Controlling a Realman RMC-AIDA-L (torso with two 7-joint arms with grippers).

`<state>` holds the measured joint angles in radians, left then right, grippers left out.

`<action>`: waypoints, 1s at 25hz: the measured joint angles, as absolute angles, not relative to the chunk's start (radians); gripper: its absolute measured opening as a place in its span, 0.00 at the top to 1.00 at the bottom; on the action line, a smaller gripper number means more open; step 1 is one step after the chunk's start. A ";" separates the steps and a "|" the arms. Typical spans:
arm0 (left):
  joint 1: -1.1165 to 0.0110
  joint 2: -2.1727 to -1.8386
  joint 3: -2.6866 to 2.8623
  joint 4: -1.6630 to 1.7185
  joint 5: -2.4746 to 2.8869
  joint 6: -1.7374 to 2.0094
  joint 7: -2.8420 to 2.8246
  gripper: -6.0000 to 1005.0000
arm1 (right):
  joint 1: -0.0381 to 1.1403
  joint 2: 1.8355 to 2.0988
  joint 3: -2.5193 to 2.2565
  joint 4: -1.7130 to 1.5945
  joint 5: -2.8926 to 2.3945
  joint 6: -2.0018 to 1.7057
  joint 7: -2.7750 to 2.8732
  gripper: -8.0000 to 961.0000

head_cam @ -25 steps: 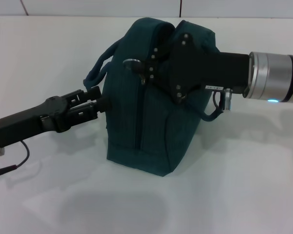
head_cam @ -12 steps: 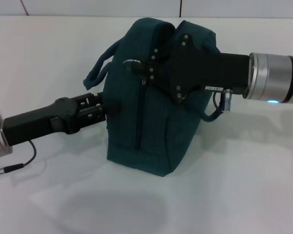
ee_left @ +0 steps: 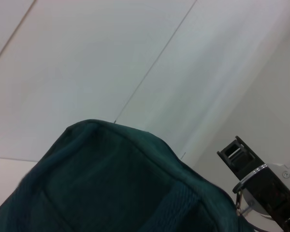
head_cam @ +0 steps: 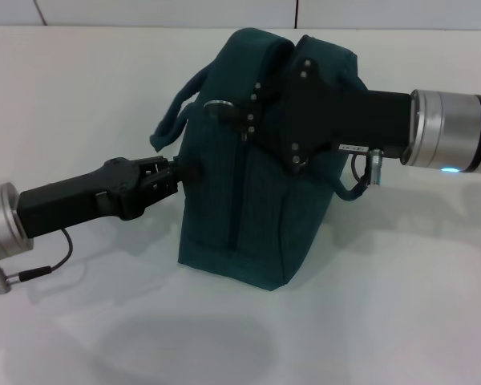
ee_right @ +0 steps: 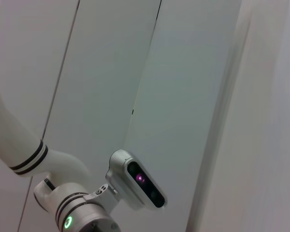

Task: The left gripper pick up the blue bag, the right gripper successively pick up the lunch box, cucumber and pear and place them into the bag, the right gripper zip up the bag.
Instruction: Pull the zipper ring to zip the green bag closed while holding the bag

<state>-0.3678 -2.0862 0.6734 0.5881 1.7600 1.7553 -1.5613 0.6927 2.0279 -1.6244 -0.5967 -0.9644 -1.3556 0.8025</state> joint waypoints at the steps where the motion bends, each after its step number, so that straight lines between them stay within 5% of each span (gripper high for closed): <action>1: -0.369 -2.086 0.673 0.587 1.760 1.756 -1.561 0.66 | 0.691 2.028 -1.625 -0.596 -0.961 -1.357 0.803 0.98; 6: -0.373 -2.086 0.673 0.583 1.759 1.776 -1.560 0.91 | 0.671 2.027 -1.621 -0.602 -0.928 -1.355 0.857 0.98; 25: -0.363 -2.081 0.705 0.580 1.768 1.827 -1.560 0.94 | 0.643 2.018 -1.557 -0.594 -0.862 -1.256 1.079 0.99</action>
<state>-0.3633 -2.0809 0.7047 0.5798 1.7679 1.8272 -1.5601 0.6428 2.0181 -1.5568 -0.5944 -0.8620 -1.2558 1.0791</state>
